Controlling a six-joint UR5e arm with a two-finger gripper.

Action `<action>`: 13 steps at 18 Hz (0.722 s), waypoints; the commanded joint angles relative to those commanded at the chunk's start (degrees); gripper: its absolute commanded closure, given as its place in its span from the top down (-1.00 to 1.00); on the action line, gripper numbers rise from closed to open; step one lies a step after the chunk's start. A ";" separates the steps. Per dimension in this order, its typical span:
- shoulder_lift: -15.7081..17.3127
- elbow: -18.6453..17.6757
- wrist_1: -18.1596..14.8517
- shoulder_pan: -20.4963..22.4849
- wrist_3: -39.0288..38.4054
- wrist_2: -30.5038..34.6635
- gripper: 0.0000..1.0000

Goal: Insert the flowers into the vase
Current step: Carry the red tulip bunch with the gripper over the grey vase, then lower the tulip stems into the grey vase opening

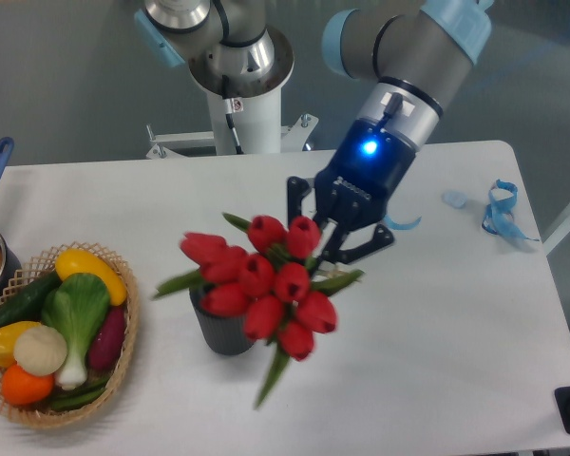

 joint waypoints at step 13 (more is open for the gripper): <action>1.32 -12.58 0.18 -1.32 11.25 -17.78 -0.65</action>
